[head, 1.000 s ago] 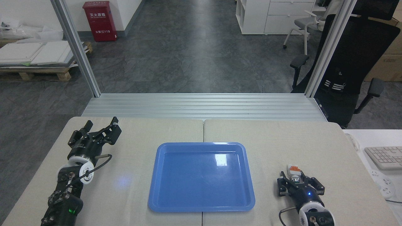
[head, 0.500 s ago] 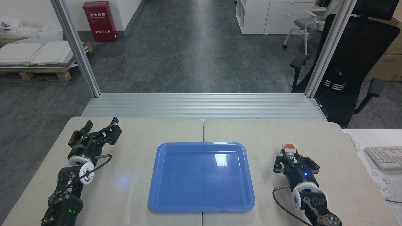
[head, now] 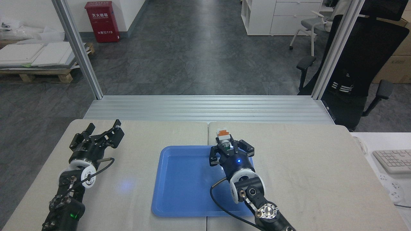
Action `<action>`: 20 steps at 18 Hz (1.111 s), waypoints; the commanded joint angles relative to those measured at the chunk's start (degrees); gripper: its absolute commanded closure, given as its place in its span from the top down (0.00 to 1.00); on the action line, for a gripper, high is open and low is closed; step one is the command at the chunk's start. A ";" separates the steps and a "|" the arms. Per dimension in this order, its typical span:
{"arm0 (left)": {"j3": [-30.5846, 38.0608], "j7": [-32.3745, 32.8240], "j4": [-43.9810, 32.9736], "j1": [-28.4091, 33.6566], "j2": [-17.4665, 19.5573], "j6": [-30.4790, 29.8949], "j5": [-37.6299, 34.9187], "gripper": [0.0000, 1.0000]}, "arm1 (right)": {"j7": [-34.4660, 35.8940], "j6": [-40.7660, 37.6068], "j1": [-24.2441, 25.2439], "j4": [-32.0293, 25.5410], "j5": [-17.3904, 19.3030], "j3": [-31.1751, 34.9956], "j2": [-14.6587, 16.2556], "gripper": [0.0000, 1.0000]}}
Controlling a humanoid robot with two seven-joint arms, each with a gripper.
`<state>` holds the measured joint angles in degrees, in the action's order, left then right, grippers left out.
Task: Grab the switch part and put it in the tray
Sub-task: 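Lift the switch part and carry it over the blue tray, then lower the switch part into the tray and open the right gripper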
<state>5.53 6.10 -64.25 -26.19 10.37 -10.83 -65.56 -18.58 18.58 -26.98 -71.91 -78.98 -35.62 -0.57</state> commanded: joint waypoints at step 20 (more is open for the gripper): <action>0.01 -0.03 0.00 0.00 0.00 0.02 -0.01 1.00 | -3.40 2.42 4.13 8.45 -4.07 -3.67 -4.80 0.44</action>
<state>5.54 6.04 -64.27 -26.19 10.37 -10.81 -65.55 -21.93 20.92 -22.95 -63.47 -83.13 -39.47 -5.33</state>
